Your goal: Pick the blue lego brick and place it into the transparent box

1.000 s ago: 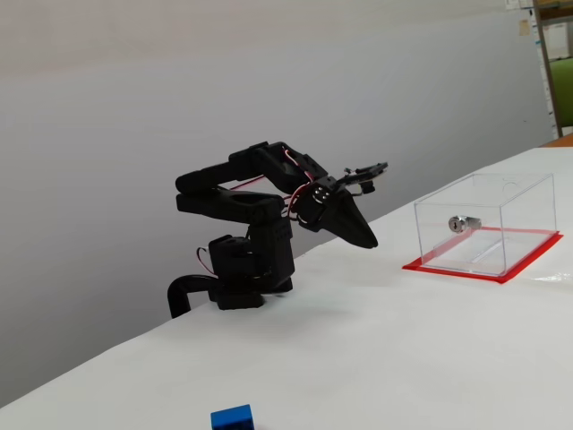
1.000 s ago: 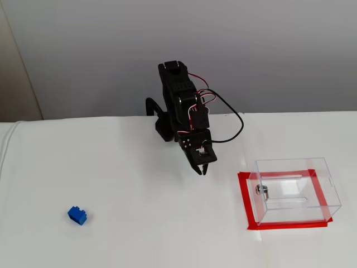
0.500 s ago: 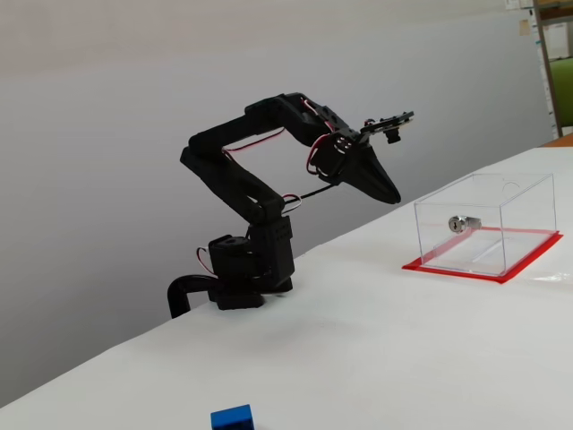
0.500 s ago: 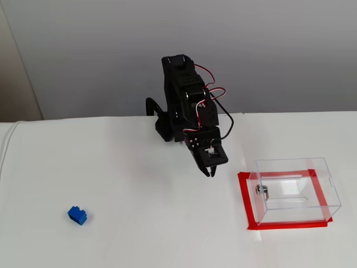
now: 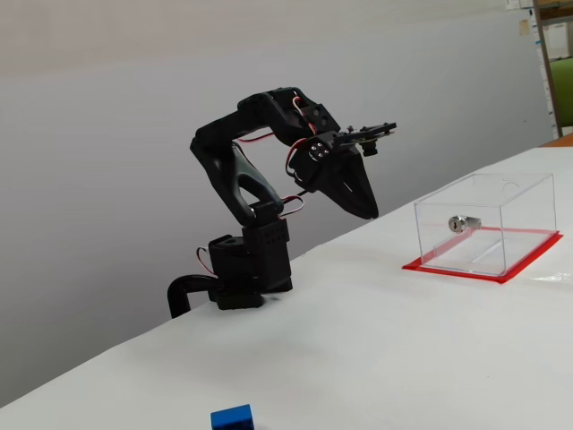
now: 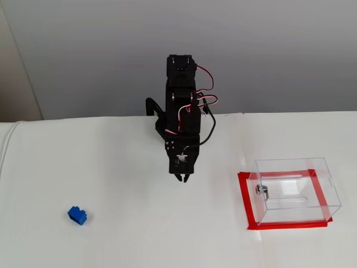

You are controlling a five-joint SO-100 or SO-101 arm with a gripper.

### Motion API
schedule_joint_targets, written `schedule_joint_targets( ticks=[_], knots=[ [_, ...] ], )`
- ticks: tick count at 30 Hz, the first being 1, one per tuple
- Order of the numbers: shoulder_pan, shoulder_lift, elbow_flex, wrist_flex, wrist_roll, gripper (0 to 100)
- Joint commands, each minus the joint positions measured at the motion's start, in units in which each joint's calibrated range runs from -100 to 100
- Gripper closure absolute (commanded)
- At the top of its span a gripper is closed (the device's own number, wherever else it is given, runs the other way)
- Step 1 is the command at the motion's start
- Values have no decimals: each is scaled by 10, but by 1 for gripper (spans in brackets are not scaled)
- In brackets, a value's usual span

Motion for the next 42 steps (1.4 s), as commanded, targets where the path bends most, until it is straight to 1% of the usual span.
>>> schedule_joint_targets(
  ticks=[1,9,15,20,24,29,34,40,42],
  knots=[
    [63,-1,-33,0,0,99],
    [179,-1,-35,5,0,99],
    [341,0,-35,5,1,99],
    [423,43,-47,9,0,99],
    [453,119,-133,67,-3,98],
    [487,236,-262,85,-3,98],
    [486,305,-343,90,0,98],
    [474,341,-391,84,1,98],
    [464,354,-406,84,1,96]
  ],
)
